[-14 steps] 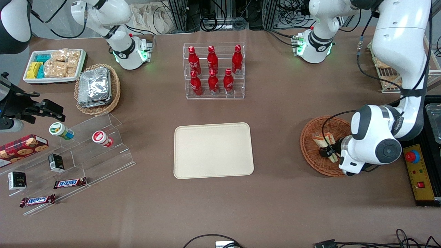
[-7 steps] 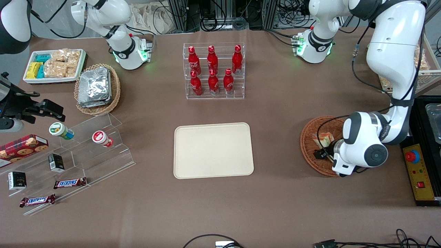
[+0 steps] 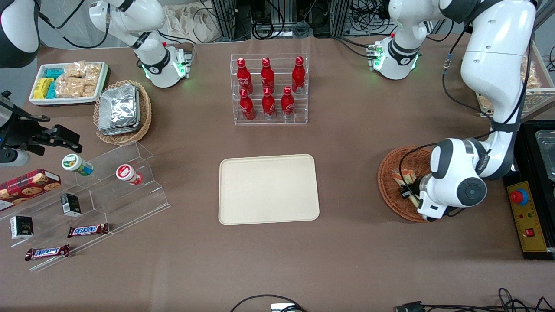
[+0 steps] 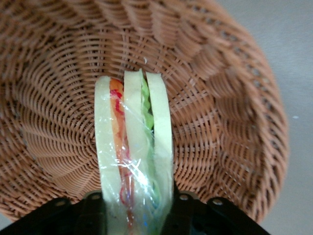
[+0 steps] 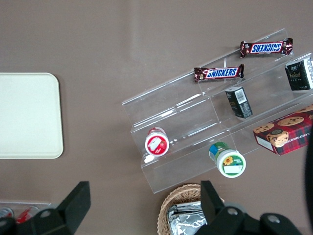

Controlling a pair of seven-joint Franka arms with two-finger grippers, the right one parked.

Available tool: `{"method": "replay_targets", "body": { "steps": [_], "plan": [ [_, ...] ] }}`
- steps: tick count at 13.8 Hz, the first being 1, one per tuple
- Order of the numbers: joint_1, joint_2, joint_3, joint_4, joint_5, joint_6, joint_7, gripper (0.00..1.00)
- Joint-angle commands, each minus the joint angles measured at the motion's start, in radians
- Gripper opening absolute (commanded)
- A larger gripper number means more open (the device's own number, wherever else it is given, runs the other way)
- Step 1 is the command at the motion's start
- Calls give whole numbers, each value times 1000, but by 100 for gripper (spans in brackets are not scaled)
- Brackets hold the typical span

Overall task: Place sandwich from basket to tray
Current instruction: 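Close the left gripper on the wrapped sandwich, then lift the sandwich and carry it with the left gripper over the tray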

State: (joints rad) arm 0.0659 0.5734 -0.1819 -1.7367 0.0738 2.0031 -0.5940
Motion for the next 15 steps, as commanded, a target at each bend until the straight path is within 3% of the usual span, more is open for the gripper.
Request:
{"method": "replay_targets", "body": {
  "steps": [1, 5, 8, 10, 15],
  "plan": [
    [0, -90, -2, -12, 9, -52, 93, 0],
    [0, -193, -4, 11, 8, -122, 458, 0],
    [-12, -190, -13, 112, 3, -208, 685, 0],
    [-23, -190, -39, 150, -11, -210, 669, 0],
    [-155, -92, -96, 279, -28, -254, 355, 0]
  ]
}}
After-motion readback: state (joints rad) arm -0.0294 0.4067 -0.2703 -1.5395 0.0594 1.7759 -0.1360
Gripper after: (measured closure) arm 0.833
